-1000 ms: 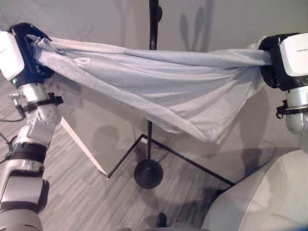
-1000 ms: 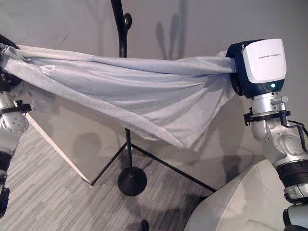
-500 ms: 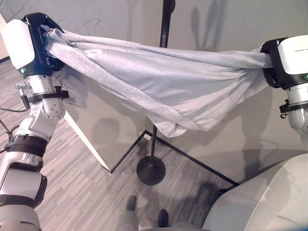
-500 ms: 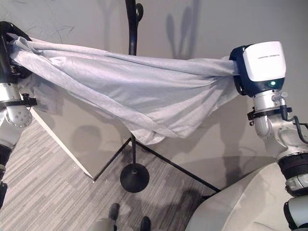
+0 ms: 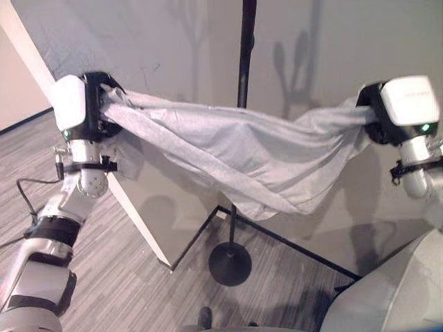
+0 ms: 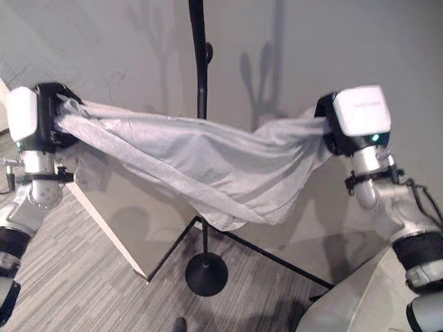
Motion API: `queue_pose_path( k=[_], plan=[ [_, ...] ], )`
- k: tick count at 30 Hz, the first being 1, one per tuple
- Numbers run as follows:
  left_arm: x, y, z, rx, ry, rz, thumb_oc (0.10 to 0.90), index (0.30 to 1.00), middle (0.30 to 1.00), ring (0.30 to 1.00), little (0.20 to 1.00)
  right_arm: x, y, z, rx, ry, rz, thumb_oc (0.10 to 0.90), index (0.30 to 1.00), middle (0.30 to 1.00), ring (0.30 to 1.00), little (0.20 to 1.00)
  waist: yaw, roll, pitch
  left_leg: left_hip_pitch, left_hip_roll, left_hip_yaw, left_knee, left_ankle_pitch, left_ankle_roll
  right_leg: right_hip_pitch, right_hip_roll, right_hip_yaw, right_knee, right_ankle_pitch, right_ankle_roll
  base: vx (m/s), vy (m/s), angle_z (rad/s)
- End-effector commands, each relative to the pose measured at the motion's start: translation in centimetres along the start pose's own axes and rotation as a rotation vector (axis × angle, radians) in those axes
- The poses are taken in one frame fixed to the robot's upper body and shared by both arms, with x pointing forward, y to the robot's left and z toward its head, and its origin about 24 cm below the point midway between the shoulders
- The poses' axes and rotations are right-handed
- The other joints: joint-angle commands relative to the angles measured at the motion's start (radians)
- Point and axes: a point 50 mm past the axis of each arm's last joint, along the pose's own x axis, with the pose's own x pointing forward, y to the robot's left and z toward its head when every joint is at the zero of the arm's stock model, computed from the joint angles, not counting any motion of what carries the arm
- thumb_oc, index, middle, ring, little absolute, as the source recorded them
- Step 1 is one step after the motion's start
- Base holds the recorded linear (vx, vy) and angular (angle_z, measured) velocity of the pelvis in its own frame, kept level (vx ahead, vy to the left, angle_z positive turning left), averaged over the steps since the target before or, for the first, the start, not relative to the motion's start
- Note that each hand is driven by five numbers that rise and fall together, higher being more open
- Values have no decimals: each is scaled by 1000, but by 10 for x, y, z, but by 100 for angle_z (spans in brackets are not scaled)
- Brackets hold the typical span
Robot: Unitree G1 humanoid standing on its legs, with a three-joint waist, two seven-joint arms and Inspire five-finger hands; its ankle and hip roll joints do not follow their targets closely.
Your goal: Hang the clothes on the sofa on the clothes rack.
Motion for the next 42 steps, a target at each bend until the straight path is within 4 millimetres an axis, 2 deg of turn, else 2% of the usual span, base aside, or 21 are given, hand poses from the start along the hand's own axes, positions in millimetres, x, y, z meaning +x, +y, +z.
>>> queue_pose_path(
  k=[1,2,3,4,5,6,7,9,12,13,14,15,17,19,20,22,23,24,25,31,42],
  plan=[
    [-52,3,-82,52,522,-34,400,300,300,300,300,15,-32,-3,63,58,-182,400,300,300,300,300,10,-101,-30,66,-40,-1,-23,-9,73,111,-72,30,16,-93,133,-1,7,-11],
    [-65,-16,-74,-29,522,-66,400,300,300,300,300,6,-21,7,111,44,-157,400,300,300,300,300,12,-104,-26,66,-42,-4,-23,-12,76,109,-72,31,13,-91,133,37,-1,-16],
    [-65,-16,-73,-28,522,-67,400,300,300,300,300,6,-21,7,111,45,-156,400,300,300,300,300,13,-104,-26,66,-42,-4,-23,-12,77,110,-72,31,13,-91,133,-8,-4,-13],
    [-80,-40,-58,-123,509,-105,400,300,300,300,300,-4,-6,23,194,35,-135,400,300,300,300,300,16,-108,-21,63,-41,-5,-23,-13,79,105,-71,29,12,-92,131,-4,-7,-9],
    [-80,-40,-58,-123,509,-106,400,300,300,300,300,-4,-6,23,195,35,-134,400,300,300,300,300,16,-108,-21,64,-41,-5,-23,-14,79,107,-72,29,12,-93,131,-14,-11,-13],
    [-94,-60,-41,-218,492,-145,400,300,300,300,300,-12,11,39,276,36,-102,400,300,300,300,300,22,-109,-15,62,-41,-8,-23,-13,81,102,-71,27,11,-91,130,-41,-1,-11],
    [-94,-60,-41,-218,491,-144,400,300,300,300,300,-12,11,39,276,36,-102,400,300,300,300,300,22,-109,-14,57,-41,-7,-23,-2,82,97,-71,26,13,-84,130,-64,-8,-10],
    [-115,-83,-20,-327,492,-200,400,300,300,300,300,-22,31,67,419,27,-69,400,300,300,300,300,27,-108,-3,54,-40,-11,-23,-1,84,91,-69,26,12,-82,127,-48,-11,0],
    [-125,-90,-12,-387,506,-204,400,300,300,300,300,-28,41,85,518,25,-50,400,300,300,300,300,29,-109,-1,58,-40,-15,-23,-12,85,98,-69,24,9,-91,124,6,-4,2],
    [-133,-96,-4,-448,525,-197,400,300,300,300,300,-32,46,106,648,21,-43,400,300,300,300,300,31,-107,2,59,-40,-17,-23,-11,85,96,-69,24,8,-89,123,-11,-3,7],
    [-133,-96,-4,-448,524,-197,400,300,300,300,300,-32,46,106,648,21,-44,400,300,300,300,300,32,-106,4,55,-39,-16,-23,0,86,91,-68,24,10,-81,123,-28,-8,5],
    [-139,-102,5,-540,555,-177,400,300,300,300,300,-36,51,127,775,12,-28,400,300,300,300,300,33,-105,6,60,-39,-19,-23,-9,86,95,-67,24,9,-88,121,-60,0,6],
    [-142,-106,16,-660,571,-156,400,300,300,300,300,-41,56,151,912,1,6,400,300,300,300,300,36,-103,10,62,-39,-21,-23,-6,87,98,-66,21,9,-88,120,-16,-2,13],
    [-144,-111,27,-771,596,-134,400,300,300,300,300,-47,65,172,1052,15,61,400,300,300,300,300,38,-102,14,64,-39,-23,-23,-3,87,100,-66,19,9,-88,118,-5,1,20],
    [-144,-111,26,-771,597,-134,400,300,300,300,300,-47,65,172,1053,15,61,400,300,300,300,300,38,-103,14,64,-39,-24,-23,-3,87,100,-66,18,9,-88,118,-20,1,15],
    [-141,-114,42,-927,603,-98,400,300,300,300,300,-58,79,198,1250,61,170,400,300,300,300,300,43,-103,17,63,-38,-28,-23,2,85,102,-63,16,10,-88,114,-35,3,6],
    [-140,-115,45,-966,608,-91,607,611,611,611,611,-60,81,204,1289,68,190,515,472,472,472,472,43,-103,17,61,-39,-29,-23,4,84,102,-63,14,10,-88,114,-26,5,7],
    [-140,-115,45,-966,608,-91,776,865,865,865,865,-60,81,204,1289,68,190,549,524,524,524,524,43,-103,17,61,-39,-30,-23,4,84,102,-63,14,10,-88,114,-23,9,7],
    [-137,-113,52,-1073,614,-65,800,900,900,900,900,-63,83,211,1380,88,233,800,900,900,900,900,45,-102,17,59,-39,-32,-23,7,83,99,-62,9,10,-87,113,-15,7,5],
    [-133,-102,52,-1200,613,-40,800,900,900,900,900,-65,81,202,1388,92,245,800,900,900,900,900,48,-94,18,54,-40,-42,-23,9,81,100,-63,-5,10,-86,113,-22,7,4],
    [-165,-84,21,-1102,651,-218,800,900,900,900,900,-72,61,138,1095,37,202,800,900,900,900,900,42,-71,4,56,-46,-51,-23,5,83,104,-69,-19,9,-84,119,-1,6,2]
  ],
)
